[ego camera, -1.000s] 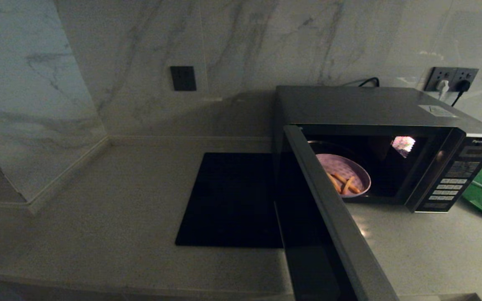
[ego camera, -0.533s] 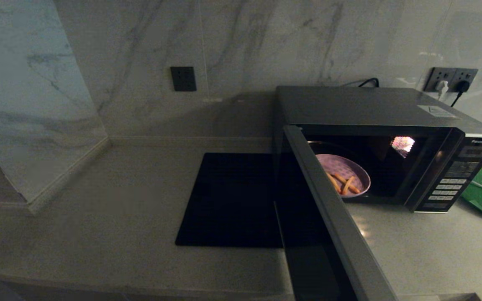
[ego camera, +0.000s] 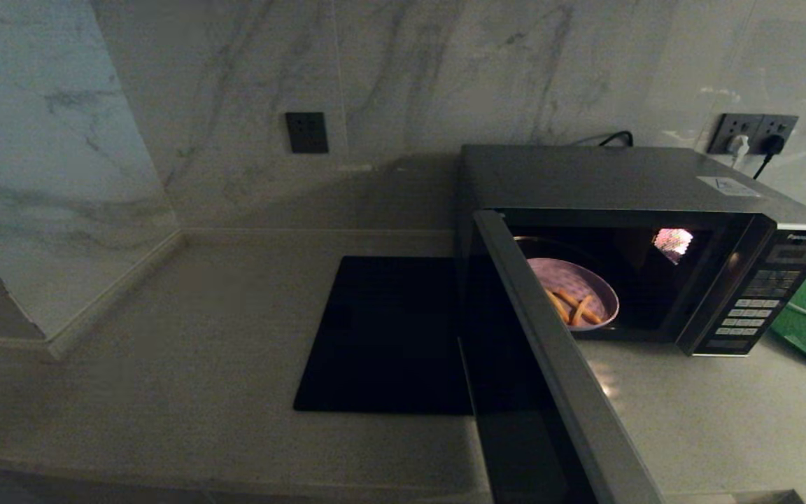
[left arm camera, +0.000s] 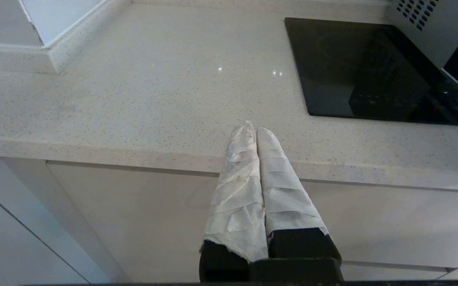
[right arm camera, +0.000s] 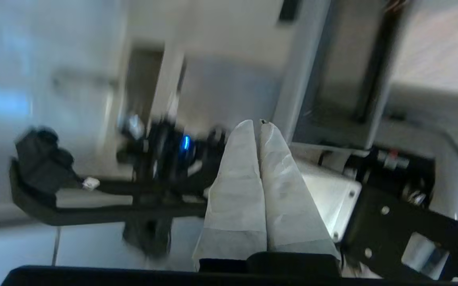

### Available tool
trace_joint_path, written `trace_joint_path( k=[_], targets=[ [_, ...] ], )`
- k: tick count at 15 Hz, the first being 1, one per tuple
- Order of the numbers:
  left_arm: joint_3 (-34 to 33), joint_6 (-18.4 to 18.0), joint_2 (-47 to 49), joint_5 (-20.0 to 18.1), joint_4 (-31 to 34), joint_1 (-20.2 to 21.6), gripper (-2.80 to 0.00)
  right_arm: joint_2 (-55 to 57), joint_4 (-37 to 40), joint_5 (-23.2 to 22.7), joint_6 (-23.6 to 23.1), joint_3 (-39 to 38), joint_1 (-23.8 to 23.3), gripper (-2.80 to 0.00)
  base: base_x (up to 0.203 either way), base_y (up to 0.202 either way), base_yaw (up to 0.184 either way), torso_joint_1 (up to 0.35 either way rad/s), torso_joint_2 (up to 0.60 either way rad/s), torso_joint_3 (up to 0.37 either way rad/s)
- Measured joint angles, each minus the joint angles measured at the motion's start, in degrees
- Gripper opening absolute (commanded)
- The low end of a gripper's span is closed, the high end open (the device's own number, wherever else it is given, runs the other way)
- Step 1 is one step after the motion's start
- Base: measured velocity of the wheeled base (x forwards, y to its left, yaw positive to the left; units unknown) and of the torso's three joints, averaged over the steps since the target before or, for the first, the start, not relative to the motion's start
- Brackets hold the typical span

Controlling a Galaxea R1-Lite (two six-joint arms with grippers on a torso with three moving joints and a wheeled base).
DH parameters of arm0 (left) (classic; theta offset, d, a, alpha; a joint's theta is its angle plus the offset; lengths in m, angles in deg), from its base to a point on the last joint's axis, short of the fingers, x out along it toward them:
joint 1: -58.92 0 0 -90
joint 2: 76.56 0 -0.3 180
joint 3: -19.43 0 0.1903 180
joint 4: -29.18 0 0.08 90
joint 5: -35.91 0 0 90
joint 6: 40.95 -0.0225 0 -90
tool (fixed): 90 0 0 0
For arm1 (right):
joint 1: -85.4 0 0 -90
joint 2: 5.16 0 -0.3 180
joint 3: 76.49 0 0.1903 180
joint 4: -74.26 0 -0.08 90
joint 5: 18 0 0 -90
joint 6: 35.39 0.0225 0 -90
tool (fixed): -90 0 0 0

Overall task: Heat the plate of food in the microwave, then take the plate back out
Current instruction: Close the microwave oven

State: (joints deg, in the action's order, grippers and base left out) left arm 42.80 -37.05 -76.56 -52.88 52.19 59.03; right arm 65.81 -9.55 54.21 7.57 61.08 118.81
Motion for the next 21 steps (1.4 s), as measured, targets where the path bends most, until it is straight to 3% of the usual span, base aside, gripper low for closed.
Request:
trace_joint_path(
  k=[6, 11, 21],
  targets=[
    [0.00, 0.00, 0.00, 0.02, 0.00, 0.00, -2.80, 12.26, -6.79, 1.04, -0.55, 0.07, 9.54, -2.80, 0.000, 0.000, 0.000, 0.000, 0.00, 0.000],
    [0.00, 0.01, 0.00, 0.05, 0.00, 0.00, -2.80, 19.25, -7.14, 3.14, 1.67, -0.01, 15.31, -2.80, 0.000, 0.000, 0.000, 0.000, 0.00, 0.000],
    [0.00, 0.00, 0.00, 0.02, 0.05, 0.00, -2.80, 27.77, -6.61, 8.90, 10.01, -2.65, 18.57, -2.80, 0.000, 0.000, 0.000, 0.000, 0.00, 0.000]
  ],
)
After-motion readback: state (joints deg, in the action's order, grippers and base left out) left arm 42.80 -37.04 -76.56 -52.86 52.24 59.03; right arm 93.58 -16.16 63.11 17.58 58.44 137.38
